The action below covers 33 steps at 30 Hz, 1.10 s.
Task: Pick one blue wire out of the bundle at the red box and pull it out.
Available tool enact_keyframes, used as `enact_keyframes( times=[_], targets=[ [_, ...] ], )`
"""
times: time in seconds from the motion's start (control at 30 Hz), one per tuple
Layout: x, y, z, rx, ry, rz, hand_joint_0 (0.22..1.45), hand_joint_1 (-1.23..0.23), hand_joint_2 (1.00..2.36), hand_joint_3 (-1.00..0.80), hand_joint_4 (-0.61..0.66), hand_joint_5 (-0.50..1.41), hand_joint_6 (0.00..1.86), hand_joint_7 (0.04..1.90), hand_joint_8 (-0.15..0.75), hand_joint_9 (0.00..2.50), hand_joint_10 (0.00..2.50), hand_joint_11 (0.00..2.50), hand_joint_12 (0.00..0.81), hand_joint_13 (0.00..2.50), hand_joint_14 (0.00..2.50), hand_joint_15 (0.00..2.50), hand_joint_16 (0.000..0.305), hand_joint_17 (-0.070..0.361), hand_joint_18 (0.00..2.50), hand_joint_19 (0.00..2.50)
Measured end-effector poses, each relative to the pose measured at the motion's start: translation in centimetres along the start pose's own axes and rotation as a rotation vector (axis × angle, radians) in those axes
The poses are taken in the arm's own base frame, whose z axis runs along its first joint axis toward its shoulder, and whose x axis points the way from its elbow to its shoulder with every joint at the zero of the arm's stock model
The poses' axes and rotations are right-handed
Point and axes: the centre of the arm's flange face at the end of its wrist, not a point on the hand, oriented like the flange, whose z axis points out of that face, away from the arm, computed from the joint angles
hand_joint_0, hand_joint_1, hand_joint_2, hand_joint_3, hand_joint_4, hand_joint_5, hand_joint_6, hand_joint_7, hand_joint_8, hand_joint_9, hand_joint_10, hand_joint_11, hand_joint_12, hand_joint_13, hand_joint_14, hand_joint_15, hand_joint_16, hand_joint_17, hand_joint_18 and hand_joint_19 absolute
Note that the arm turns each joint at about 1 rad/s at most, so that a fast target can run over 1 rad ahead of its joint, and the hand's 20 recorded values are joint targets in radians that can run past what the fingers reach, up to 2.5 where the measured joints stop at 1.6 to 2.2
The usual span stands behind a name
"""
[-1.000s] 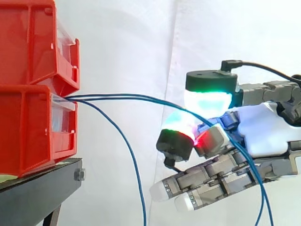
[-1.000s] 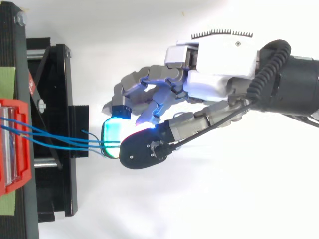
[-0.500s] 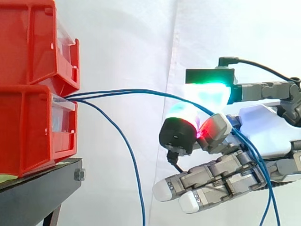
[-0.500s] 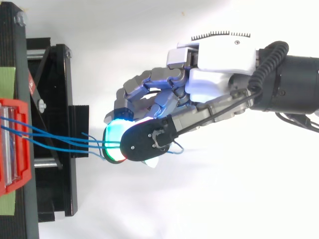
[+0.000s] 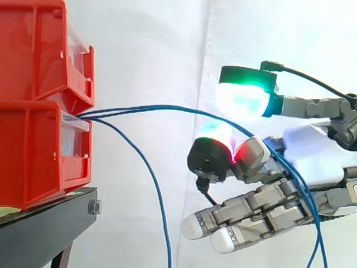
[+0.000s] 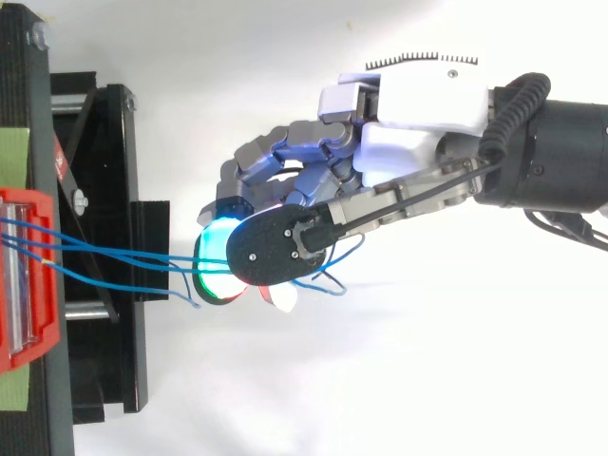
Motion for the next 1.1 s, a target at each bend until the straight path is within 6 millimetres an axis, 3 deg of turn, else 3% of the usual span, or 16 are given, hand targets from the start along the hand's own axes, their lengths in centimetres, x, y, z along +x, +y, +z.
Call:
enact_keyframes(
  times=[0.3,0.57,1.1],
  targets=[
    [-0.07,0.05,0.02,-0.002,-0.001,-0.027,0.49,-0.75,1.0,-0.46,0.29,-0.13,0.77,1.16,0.339,0.89,0.02,0.99,0.431,0.2,0.0,0.11,0.068,0.154,0.16,0.27],
    [-0.07,0.04,0.03,-0.003,0.001,-0.029,0.56,-0.83,1.01,-0.33,0.28,-0.14,0.81,1.22,0.319,0.89,0.03,1.01,0.409,0.22,0.0,0.09,0.064,0.143,0.18,0.25],
    [-0.08,0.05,0.01,-0.001,0.001,-0.029,0.56,-0.82,1.02,-0.14,0.22,-0.16,0.84,1.2,0.319,0.86,0.03,1.01,0.412,0.21,0.0,0.09,0.064,0.144,0.18,0.24]
  ],
)
